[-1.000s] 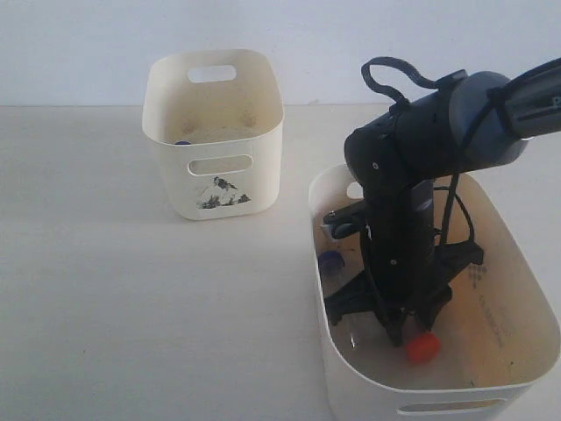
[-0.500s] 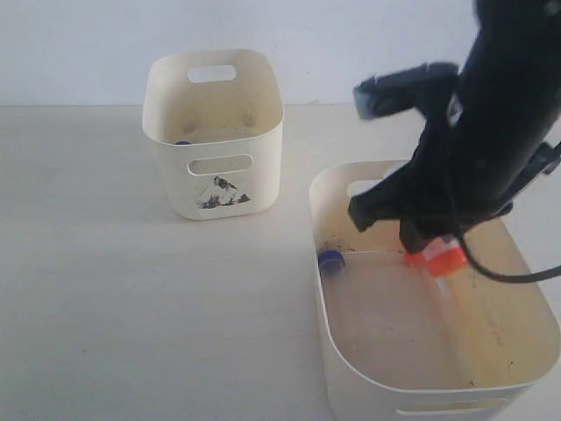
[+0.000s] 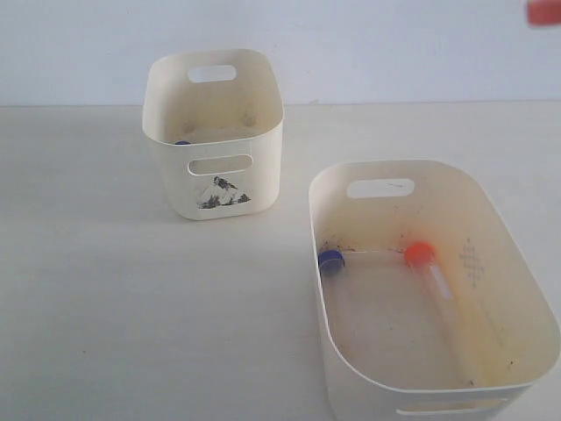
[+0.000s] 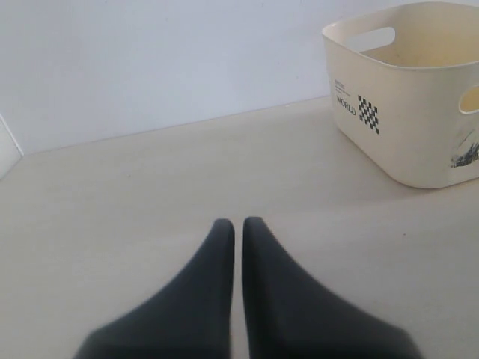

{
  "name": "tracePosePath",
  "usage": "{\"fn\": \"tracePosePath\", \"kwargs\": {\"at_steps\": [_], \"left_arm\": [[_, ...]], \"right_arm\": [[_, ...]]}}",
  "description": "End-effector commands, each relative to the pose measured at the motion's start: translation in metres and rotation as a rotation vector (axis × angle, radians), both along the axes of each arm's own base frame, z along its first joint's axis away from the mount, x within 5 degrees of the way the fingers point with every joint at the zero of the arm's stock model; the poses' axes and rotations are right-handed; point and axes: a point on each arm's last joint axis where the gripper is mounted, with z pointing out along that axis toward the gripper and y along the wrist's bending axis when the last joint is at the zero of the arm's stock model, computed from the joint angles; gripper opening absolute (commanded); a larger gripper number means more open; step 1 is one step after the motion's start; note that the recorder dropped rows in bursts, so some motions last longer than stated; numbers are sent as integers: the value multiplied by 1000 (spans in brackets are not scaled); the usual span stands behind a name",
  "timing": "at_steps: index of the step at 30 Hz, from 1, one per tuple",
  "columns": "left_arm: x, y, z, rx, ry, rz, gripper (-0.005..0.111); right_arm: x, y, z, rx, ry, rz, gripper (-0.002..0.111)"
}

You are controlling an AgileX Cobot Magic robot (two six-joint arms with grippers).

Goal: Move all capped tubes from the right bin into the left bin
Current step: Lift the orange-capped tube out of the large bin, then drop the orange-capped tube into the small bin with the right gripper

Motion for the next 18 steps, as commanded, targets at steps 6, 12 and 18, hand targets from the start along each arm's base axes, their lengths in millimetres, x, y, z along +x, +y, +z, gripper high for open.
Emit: {"fn": "tracePosePath", "kwargs": {"at_steps": [6, 12, 18], "left_arm": [[0, 0, 2, -17, -12, -1, 4], [0, 0, 2, -17, -12, -1, 4], [0, 0, 2, -17, -12, -1, 4]], "right_arm": [[-71, -40, 49, 164, -414, 4, 0], [-94, -54, 54, 166, -493, -4, 0], [-94, -55, 53, 128, -503, 0, 0]]}}
